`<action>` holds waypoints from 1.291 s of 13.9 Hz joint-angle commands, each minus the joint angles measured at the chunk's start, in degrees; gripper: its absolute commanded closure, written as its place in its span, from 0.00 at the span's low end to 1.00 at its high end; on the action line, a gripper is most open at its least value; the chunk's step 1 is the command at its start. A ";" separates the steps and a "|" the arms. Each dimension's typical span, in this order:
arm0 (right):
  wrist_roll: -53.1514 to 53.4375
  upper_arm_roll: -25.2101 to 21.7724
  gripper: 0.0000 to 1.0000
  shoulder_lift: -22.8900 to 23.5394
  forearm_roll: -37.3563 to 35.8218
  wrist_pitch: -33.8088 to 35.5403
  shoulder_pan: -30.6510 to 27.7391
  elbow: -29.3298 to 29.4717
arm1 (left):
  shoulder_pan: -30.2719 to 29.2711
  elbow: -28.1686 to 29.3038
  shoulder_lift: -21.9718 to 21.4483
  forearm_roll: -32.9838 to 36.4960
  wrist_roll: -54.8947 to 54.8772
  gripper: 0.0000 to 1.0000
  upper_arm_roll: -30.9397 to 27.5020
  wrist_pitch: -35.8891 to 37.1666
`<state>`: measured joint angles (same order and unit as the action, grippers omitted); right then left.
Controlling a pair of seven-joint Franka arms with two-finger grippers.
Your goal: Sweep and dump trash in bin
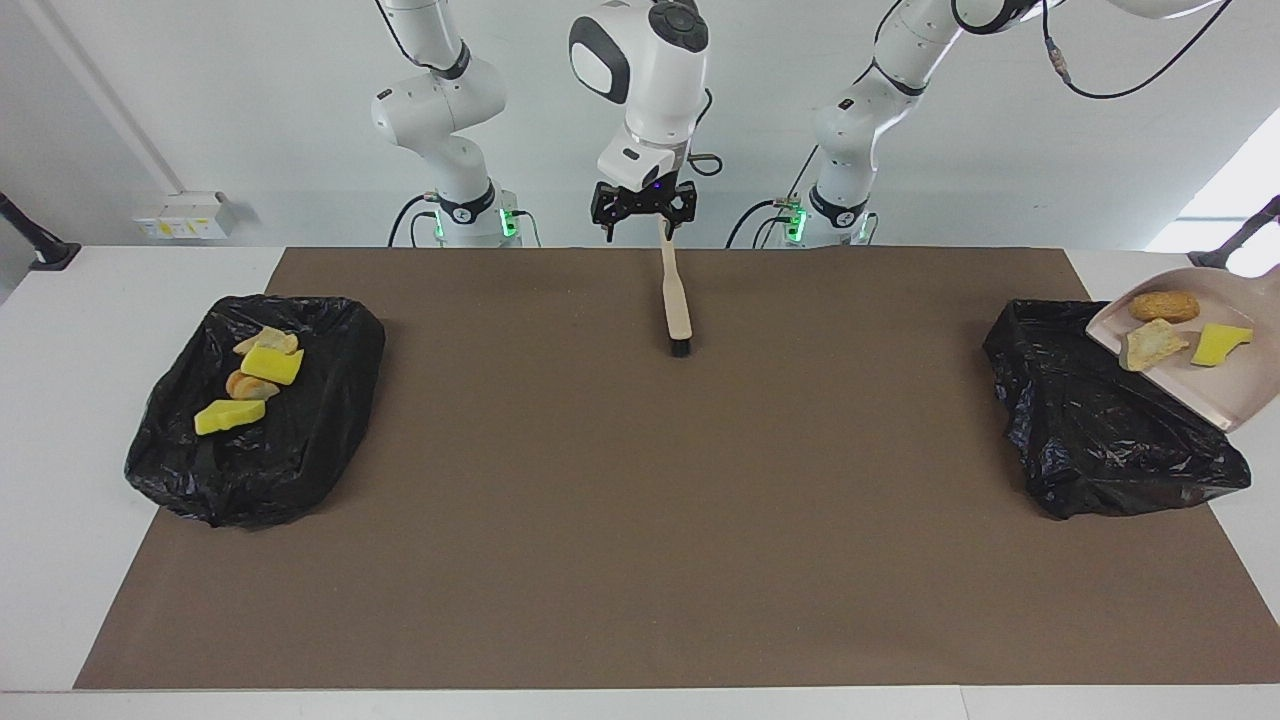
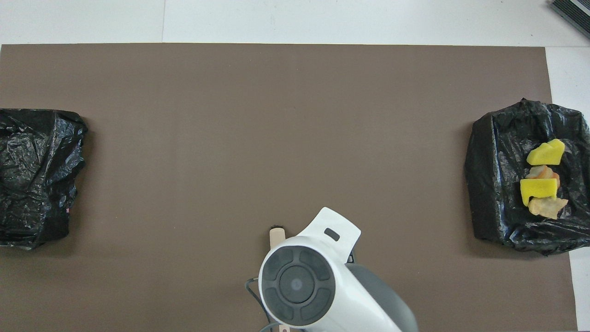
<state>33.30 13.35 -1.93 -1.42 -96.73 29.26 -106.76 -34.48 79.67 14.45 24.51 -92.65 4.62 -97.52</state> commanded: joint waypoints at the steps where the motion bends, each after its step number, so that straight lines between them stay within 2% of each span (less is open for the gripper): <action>1: -10.41 0.54 0.00 0.17 1.50 5.13 -6.47 5.15 | 5.55 -1.72 1.37 8.94 -1.30 1.00 -0.58 -1.44; 7: -30.64 0.36 0.00 0.17 3.00 11.47 -20.53 12.54 | 14.43 -1.54 1.46 25.12 -1.30 1.00 -0.58 -1.97; 11: -34.53 -0.25 0.00 0.26 1.51 12.18 -28.18 15.09 | 17.69 -1.63 1.45 30.14 -1.30 1.00 -0.58 -0.74; 16: -35.24 -2.71 0.00 0.35 0.38 11.03 -33.90 15.18 | 18.39 -1.89 0.58 29.81 -1.30 1.00 -0.67 -1.35; 18: -33.75 -2.80 0.00 0.35 -1.13 11.03 -35.84 15.18 | 18.40 -2.24 -0.65 27.01 -0.95 1.00 0.03 -1.97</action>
<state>-0.96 9.96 -2.01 -1.36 -85.95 -4.67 -92.50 -17.07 78.50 15.07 53.37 -92.84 4.95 -99.28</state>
